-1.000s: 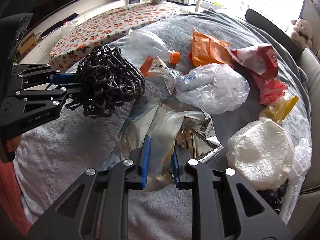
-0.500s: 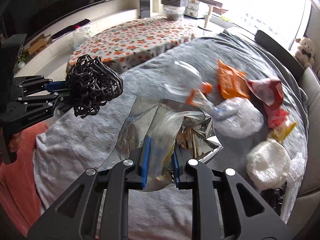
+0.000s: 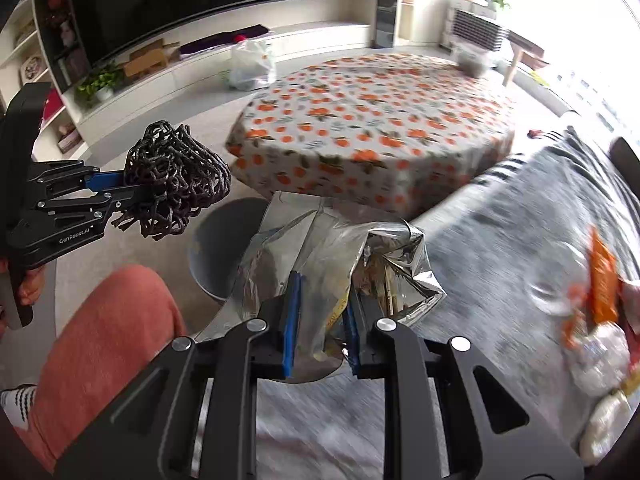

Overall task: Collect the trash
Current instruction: 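Carry both items to the grey bin and open both tools over it, then move both open tools back over the blanket, then grasp the white plastic bag with left tool while right tool grasps the black bag, then carry both bags to the grey bin and open the right tool over it, then move both tools back over the blanket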

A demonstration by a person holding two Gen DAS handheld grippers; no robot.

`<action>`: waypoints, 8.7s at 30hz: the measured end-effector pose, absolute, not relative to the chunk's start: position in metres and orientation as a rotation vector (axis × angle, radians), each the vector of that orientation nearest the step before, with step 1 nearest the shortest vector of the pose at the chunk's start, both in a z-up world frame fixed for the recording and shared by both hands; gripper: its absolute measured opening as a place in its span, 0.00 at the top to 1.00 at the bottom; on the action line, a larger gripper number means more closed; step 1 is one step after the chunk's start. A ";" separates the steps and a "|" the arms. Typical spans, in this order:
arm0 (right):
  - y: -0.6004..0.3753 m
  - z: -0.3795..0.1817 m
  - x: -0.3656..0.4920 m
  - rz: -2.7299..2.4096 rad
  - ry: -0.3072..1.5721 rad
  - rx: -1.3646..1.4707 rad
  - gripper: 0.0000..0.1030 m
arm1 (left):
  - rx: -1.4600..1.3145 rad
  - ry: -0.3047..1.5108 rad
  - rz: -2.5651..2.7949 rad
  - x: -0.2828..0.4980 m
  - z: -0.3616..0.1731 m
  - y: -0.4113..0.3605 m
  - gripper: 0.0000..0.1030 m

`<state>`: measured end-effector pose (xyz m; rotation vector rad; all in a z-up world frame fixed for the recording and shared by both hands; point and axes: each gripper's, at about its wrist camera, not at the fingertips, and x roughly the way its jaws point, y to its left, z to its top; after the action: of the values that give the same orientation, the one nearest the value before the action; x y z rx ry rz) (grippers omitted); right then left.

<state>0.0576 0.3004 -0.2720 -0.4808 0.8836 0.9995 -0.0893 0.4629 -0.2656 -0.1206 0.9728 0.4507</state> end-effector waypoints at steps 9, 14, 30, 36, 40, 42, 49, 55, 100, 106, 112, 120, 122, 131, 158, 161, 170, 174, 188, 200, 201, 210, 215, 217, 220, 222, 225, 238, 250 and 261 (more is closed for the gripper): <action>0.435 -0.350 0.040 1.039 1.004 -0.544 0.82 | -0.217 1.049 0.532 -0.131 -0.308 0.548 0.76; 0.486 -0.389 0.032 1.045 1.070 -0.624 0.79 | -0.256 1.080 0.539 -0.141 -0.326 0.567 0.76; 0.476 -0.392 0.048 0.947 1.086 -0.595 0.43 | -0.316 1.118 0.420 -0.104 -0.361 0.559 0.70; 0.451 -0.375 0.054 0.924 1.074 -0.563 0.43 | -0.308 1.115 0.405 -0.084 -0.355 0.544 0.32; 0.431 -0.361 0.057 0.914 1.066 -0.529 0.43 | -0.293 1.134 0.402 -0.074 -0.352 0.534 0.31; 0.421 -0.354 0.059 0.907 1.062 -0.510 0.43 | -0.286 1.142 0.400 -0.071 -0.349 0.528 0.31; 0.361 -0.321 0.067 0.848 1.048 -0.448 0.38 | -0.250 1.146 0.379 -0.064 -0.319 0.489 0.30; 0.272 -0.283 0.077 0.725 1.028 -0.385 0.32 | -0.190 1.116 0.305 -0.044 -0.281 0.430 0.27; -0.231 -0.258 0.154 0.088 0.974 -0.103 0.31 | 0.227 1.016 -0.422 0.159 -0.244 -0.073 0.24; -0.235 -0.299 0.183 0.122 1.019 -0.117 0.31 | 0.269 1.048 -0.466 0.186 -0.280 -0.101 0.24; -0.235 -0.328 0.201 0.150 1.059 -0.137 0.31 | 0.323 1.063 -0.473 0.208 -0.315 -0.120 0.24; -0.232 -0.346 0.205 0.178 1.092 -0.136 0.31 | 0.326 1.062 -0.449 0.223 -0.332 -0.110 0.49; -0.228 -0.349 0.206 0.192 1.098 -0.145 0.40 | 0.315 1.056 -0.458 0.222 -0.330 -0.106 0.54; -0.212 -0.334 0.192 0.233 1.075 -0.151 0.93 | 0.278 1.018 -0.464 0.205 -0.311 -0.092 0.64; 0.012 -0.223 0.087 0.545 0.895 -0.262 0.93 | 0.072 0.920 -0.083 0.013 -0.206 0.195 0.64; 0.056 -0.219 0.074 0.610 0.880 -0.292 0.93 | 0.045 0.920 -0.022 -0.010 -0.203 0.230 0.64; 0.197 -0.221 0.035 0.814 0.851 -0.380 0.93 | -0.049 0.925 0.175 -0.084 -0.210 0.343 0.64; 0.252 -0.230 0.022 0.897 0.855 -0.411 0.93 | -0.098 0.942 0.250 -0.109 -0.220 0.387 0.64; 0.416 -0.298 0.004 1.044 0.963 -0.514 0.93 | -0.227 1.015 0.368 -0.152 -0.269 0.487 0.64; 0.466 -0.344 0.018 1.039 1.071 -0.528 0.67 | -0.284 1.074 0.347 -0.135 -0.305 0.513 0.64; 0.465 -0.344 0.019 1.038 1.071 -0.528 0.67 | -0.285 1.075 0.342 -0.133 -0.307 0.513 0.64; 0.450 -0.341 0.036 1.000 1.061 -0.529 0.67 | -0.297 1.081 0.287 -0.098 -0.322 0.509 0.63; 0.441 -0.338 0.044 0.980 1.052 -0.523 0.67 | -0.297 1.089 0.249 -0.081 -0.327 0.503 0.45; 0.438 -0.337 0.047 0.976 1.052 -0.516 0.67 | -0.288 1.084 0.264 -0.076 -0.328 0.502 0.36; 0.434 -0.336 0.051 0.971 1.053 -0.506 0.67 | -0.288 1.091 0.280 -0.071 -0.329 0.502 0.36; 0.432 -0.335 0.051 0.970 1.052 -0.502 0.67 | -0.295 1.097 0.285 -0.070 -0.329 0.502 0.36; 0.427 -0.332 0.052 0.972 1.048 -0.495 0.67 | -0.291 1.104 0.295 -0.072 -0.328 0.502 0.36; 0.345 -0.300 0.073 0.884 0.994 -0.412 0.50 | -0.234 1.070 0.271 -0.052 -0.289 0.446 0.36; 0.160 -0.265 0.128 0.653 0.955 -0.323 0.50 | -0.178 1.031 0.194 0.014 -0.254 0.297 0.36; -0.025 -0.264 0.172 0.446 0.942 -0.224 0.50 | -0.095 1.038 0.053 0.086 -0.257 0.139 0.36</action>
<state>0.1723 -0.0246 -0.2644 -0.2242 0.9418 0.4457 0.0864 0.1391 -0.2568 -0.0950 1.0380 0.0534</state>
